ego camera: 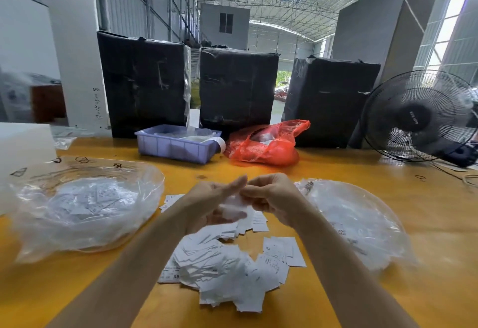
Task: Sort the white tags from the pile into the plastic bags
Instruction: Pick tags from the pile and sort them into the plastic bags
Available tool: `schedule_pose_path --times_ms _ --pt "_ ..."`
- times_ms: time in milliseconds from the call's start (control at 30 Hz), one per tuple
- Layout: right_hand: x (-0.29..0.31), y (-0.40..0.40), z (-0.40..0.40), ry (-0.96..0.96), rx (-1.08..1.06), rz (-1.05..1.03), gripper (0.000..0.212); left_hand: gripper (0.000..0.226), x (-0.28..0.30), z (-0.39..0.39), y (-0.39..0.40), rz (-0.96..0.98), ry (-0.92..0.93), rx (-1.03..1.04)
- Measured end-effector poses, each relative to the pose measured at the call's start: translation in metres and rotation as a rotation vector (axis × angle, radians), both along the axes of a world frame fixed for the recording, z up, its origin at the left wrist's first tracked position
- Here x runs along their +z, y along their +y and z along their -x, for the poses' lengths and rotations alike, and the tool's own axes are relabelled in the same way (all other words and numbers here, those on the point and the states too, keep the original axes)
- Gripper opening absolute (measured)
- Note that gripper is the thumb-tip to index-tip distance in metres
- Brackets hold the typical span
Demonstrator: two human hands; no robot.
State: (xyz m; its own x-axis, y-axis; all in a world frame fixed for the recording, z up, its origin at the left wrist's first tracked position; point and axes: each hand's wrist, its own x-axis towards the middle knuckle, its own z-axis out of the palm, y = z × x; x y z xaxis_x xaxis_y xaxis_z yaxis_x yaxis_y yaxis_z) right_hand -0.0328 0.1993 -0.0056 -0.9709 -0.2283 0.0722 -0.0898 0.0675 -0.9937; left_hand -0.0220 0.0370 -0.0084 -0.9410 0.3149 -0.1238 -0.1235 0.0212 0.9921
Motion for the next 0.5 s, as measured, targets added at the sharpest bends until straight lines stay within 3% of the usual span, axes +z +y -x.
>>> schedule_pose_path --times_ms 133,233,367,500 --pt "-0.001 -0.002 0.0 -0.015 -0.064 0.004 0.003 0.037 -0.011 0.001 -0.002 0.007 -0.043 0.026" --pt "0.001 0.002 0.0 -0.016 -0.093 0.004 0.009 0.036 -0.015 0.002 -0.001 0.016 -0.035 0.112" --pt "0.011 0.032 0.007 0.019 -0.292 0.082 0.005 0.023 -0.018 0.005 -0.004 0.047 0.003 0.132" --pt "0.012 0.097 0.016 0.005 -0.534 -0.088 0.003 0.007 -0.02 0.007 -0.005 0.022 0.011 0.141"
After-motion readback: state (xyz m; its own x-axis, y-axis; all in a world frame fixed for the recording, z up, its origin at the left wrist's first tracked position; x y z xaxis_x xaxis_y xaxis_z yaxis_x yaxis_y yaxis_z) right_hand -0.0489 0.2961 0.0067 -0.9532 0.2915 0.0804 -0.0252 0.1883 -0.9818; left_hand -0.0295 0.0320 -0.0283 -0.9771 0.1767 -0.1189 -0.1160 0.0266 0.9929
